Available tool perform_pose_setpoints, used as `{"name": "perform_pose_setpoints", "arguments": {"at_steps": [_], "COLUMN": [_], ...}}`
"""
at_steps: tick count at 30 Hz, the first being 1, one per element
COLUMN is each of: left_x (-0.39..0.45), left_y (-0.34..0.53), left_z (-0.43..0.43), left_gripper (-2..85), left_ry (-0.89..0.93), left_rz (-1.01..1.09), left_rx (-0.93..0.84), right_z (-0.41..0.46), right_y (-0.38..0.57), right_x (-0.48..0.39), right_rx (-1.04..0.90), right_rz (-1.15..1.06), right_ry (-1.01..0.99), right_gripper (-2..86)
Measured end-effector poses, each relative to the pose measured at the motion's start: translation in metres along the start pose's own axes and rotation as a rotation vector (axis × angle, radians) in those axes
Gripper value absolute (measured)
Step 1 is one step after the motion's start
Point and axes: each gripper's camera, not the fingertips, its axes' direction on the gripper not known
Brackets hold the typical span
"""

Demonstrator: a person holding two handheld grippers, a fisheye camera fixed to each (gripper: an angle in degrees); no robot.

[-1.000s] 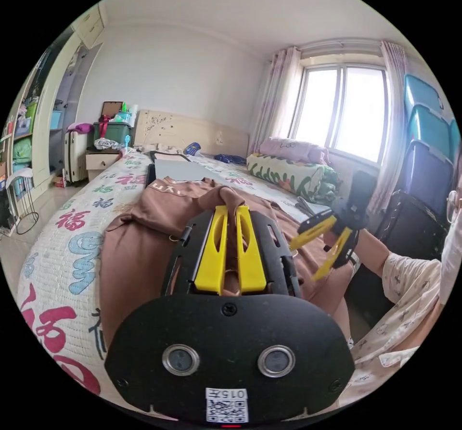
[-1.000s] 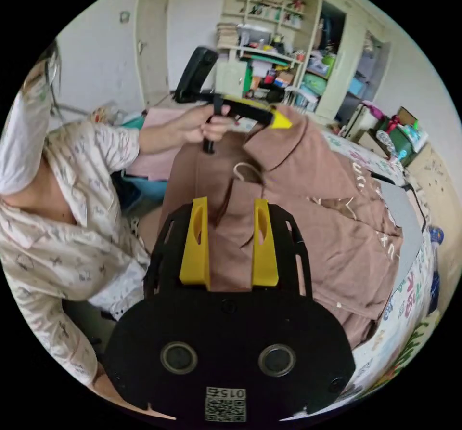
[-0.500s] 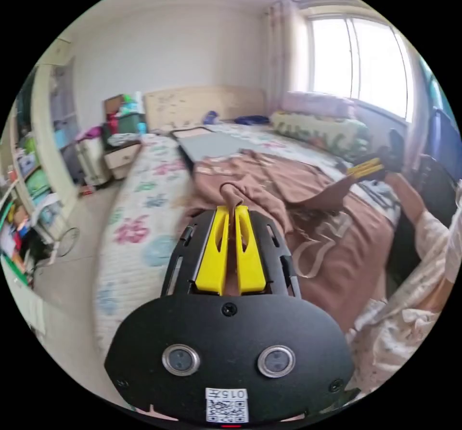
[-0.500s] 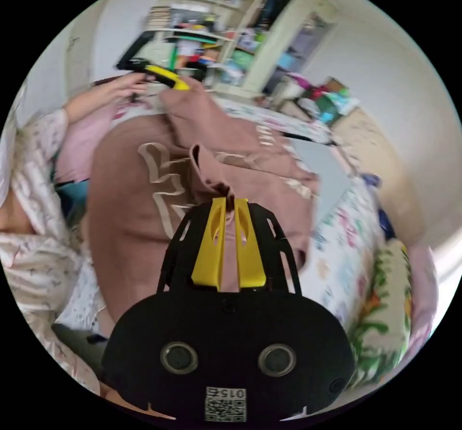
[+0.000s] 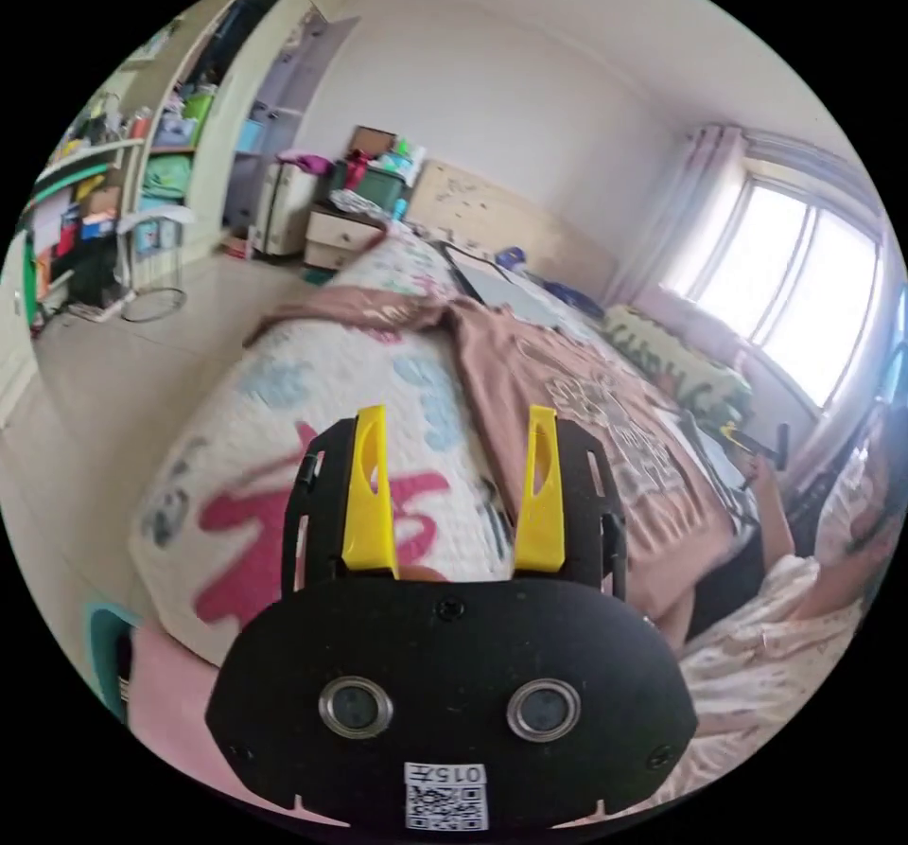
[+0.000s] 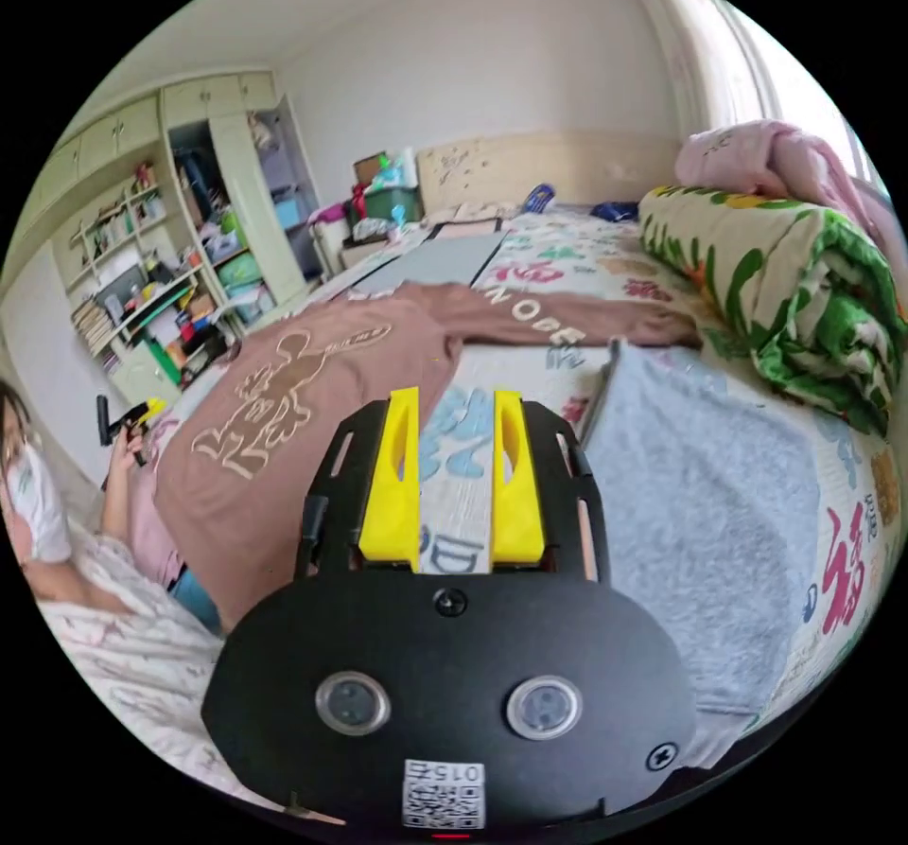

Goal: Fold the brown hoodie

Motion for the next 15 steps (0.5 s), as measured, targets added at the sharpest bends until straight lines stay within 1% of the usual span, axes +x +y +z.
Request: {"name": "perform_pose_setpoints", "arguments": {"at_steps": [2,4,7,9,11,13,15], "left_x": [0.026,0.046,0.080,0.102,0.129,0.144,0.154], "left_y": [0.036,0.056,0.072,0.077,0.078,0.074,0.067], "left_z": [0.009,0.001,-0.009,-0.010,-0.008,-0.012,-0.013], "left_gripper": [19.4,18.7,17.9,17.8,17.6,16.8,15.5], "left_ry": [0.093,0.120,0.175,0.169,0.134,0.092,0.051], "left_rz": [0.001,0.000,0.026,0.059,0.105,0.121,0.106], "left_rx": [-0.063,-0.024,-0.044,-0.074,-0.111,-0.094,-0.089], "right_z": [0.011,0.012,0.007,0.004,0.002,0.003,0.004], "right_y": [0.036,0.058,0.093,0.111,0.130,0.141,0.147], "right_x": [-0.017,-0.027,-0.033,-0.028,-0.016,-0.002,0.020], "right_rx": [-0.075,-0.113,-0.158,-0.173,-0.186,-0.187,-0.172], "right_rz": [-0.066,-0.101,-0.146,-0.151,-0.154,-0.146,-0.103], "right_ry": [-0.083,-0.123,-0.180,-0.214,-0.202,-0.178,-0.242], "right_gripper": [12.7,14.2,15.5,15.3,14.8,14.4,13.5]}}
